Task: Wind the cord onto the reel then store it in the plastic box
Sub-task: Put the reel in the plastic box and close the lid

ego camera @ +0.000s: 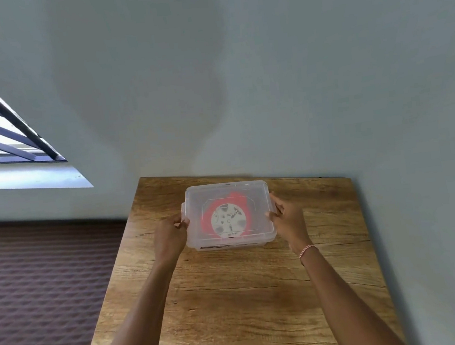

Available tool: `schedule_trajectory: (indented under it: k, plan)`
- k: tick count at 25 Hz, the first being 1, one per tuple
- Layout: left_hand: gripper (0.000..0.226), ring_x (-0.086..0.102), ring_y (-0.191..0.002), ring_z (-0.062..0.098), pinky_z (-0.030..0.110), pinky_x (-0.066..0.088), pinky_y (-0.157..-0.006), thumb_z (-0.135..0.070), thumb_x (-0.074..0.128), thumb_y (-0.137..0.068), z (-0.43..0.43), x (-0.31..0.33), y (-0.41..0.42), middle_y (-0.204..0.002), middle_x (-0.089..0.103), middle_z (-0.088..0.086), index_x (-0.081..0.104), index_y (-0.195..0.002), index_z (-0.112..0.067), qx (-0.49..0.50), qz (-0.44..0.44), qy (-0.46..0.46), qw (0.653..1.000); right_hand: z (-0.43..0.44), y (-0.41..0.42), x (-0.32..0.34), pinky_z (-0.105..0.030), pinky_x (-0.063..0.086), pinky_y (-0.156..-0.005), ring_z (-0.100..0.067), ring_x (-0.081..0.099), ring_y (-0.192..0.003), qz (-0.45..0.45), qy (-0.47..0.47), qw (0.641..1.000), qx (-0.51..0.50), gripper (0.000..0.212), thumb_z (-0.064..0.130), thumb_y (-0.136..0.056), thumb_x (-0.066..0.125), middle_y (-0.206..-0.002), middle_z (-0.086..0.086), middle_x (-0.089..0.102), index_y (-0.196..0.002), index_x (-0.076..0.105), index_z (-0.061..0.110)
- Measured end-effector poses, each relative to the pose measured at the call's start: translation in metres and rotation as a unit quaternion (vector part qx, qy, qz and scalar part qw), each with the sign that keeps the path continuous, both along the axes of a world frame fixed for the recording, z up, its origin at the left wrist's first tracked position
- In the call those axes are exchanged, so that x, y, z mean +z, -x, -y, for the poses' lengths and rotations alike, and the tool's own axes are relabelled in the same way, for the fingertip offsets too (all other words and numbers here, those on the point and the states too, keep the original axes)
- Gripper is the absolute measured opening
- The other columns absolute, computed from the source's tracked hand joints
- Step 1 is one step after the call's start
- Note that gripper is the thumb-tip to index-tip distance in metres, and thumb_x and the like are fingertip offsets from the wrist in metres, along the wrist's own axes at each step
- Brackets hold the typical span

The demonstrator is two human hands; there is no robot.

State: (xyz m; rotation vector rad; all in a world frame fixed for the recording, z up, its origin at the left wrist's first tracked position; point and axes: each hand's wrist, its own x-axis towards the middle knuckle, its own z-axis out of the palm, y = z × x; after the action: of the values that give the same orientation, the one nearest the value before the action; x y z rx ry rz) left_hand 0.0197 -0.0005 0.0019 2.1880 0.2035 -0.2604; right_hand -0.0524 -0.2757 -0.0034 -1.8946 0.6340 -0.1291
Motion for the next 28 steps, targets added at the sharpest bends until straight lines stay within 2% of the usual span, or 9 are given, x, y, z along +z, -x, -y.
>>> schedule_trajectory:
  k: [6, 11, 14, 16, 19, 21, 24, 26, 28]
  plan:
    - [0.022, 0.068, -0.085, 0.013, 0.027, 0.051, -0.07, -0.015, 0.066, -0.103, -0.003, -0.005, -0.008, -0.106, 0.081, 0.004, 0.078, -0.121, -0.012, -0.015, 0.004, -0.024, 1.0, 0.002, 0.0, -0.004, -0.043, 0.06, -0.091, -0.02, 0.064, -0.122, -0.012, -0.014, 1.0, -0.019, 0.059, 0.002, -0.091, 0.074, -0.142, -0.005, 0.063, -0.145, 0.055, 0.015]
    - [0.021, 0.072, -0.089, 0.02, 0.033, 0.055, -0.077, -0.013, 0.064, -0.104, -0.006, -0.006, -0.011, -0.105, 0.081, 0.007, 0.077, -0.12, -0.008, -0.079, 0.022, -0.081, 0.993, -0.008, 0.003, -0.012, -0.011, 0.054, -0.064, -0.013, 0.066, -0.092, -0.03, 0.171, 0.984, 0.045, 0.05, 0.013, -0.104, 0.056, -0.134, -0.012, 0.068, -0.152, 0.045, 0.015]
    - [0.016, 0.075, -0.096, 0.024, 0.034, 0.055, -0.077, -0.015, 0.064, -0.104, -0.009, -0.013, -0.009, -0.101, 0.079, 0.003, 0.077, -0.113, -0.012, -0.093, 0.026, -0.097, 0.991, -0.009, 0.011, -0.019, -0.037, 0.058, -0.099, -0.028, 0.057, -0.133, -0.017, 0.189, 0.98, 0.063, 0.052, 0.01, -0.105, 0.054, -0.157, -0.008, 0.047, -0.155, 0.04, 0.013]
    - [0.03, 0.071, -0.117, 0.029, 0.043, 0.06, -0.09, -0.015, 0.062, -0.105, -0.007, -0.015, -0.006, -0.125, 0.073, 0.006, 0.066, -0.135, -0.012, -0.117, 0.035, -0.115, 0.986, -0.011, 0.015, -0.025, -0.038, 0.052, -0.105, -0.028, 0.047, -0.143, -0.016, 0.226, 0.97, 0.082, 0.056, 0.01, -0.106, 0.051, -0.164, -0.004, 0.033, -0.158, 0.031, 0.014]
    - [0.074, 0.019, -0.161, 0.032, 0.051, 0.03, -0.128, -0.012, 0.057, -0.107, -0.004, -0.027, 0.004, -0.175, 0.018, 0.012, 0.014, -0.167, -0.008, -0.209, 0.097, -0.197, 0.953, -0.019, 0.019, -0.033, -0.025, 0.064, -0.074, -0.026, 0.049, -0.141, -0.023, 0.315, 0.941, 0.123, 0.068, 0.003, -0.105, 0.048, -0.171, -0.002, 0.01, -0.163, 0.015, 0.016]
    - [0.082, -0.007, -0.162, 0.028, 0.046, 0.005, -0.133, -0.024, 0.053, -0.109, -0.004, -0.038, 0.012, -0.175, -0.004, 0.014, -0.002, -0.166, -0.004, -0.259, 0.142, -0.236, 0.926, -0.019, 0.024, -0.04, -0.034, 0.065, -0.079, -0.024, 0.016, -0.157, -0.009, 0.354, 0.923, 0.15, 0.07, 0.006, -0.106, 0.047, -0.172, -0.001, 0.0, -0.164, 0.01, 0.017]
    - [0.079, -0.012, -0.162, 0.023, 0.038, -0.004, -0.131, -0.055, 0.021, -0.109, -0.007, -0.044, 0.013, -0.174, -0.011, 0.011, -0.009, -0.165, -0.007, -0.267, 0.137, -0.222, 0.928, -0.01, 0.026, -0.043, -0.048, 0.025, -0.125, -0.02, -0.009, -0.158, -0.021, 0.369, 0.91, 0.187, 0.071, 0.042, -0.11, 0.033, -0.172, -0.003, -0.012, -0.163, -0.007, 0.019]
    - [0.089, -0.014, -0.163, 0.02, 0.038, -0.005, -0.131, -0.069, 0.013, -0.104, -0.01, -0.051, 0.012, -0.174, -0.015, 0.007, -0.011, -0.165, -0.01, -0.272, 0.143, -0.226, 0.925, -0.008, 0.025, -0.045, -0.043, 0.003, -0.127, -0.02, -0.014, -0.157, -0.037, 0.378, 0.902, 0.205, 0.08, 0.061, -0.106, 0.022, -0.171, -0.002, -0.02, -0.161, -0.017, 0.02]
    - [0.094, -0.014, -0.163, 0.019, 0.037, -0.005, -0.131, -0.075, 0.009, -0.101, -0.009, -0.055, 0.013, -0.175, -0.016, 0.006, -0.012, -0.166, -0.011, -0.271, 0.149, -0.231, 0.922, -0.009, 0.024, -0.046, -0.042, -0.001, -0.126, -0.019, -0.016, -0.157, -0.055, 0.385, 0.899, 0.203, 0.084, 0.068, -0.103, 0.017, -0.17, -0.002, -0.023, -0.16, -0.022, 0.02]
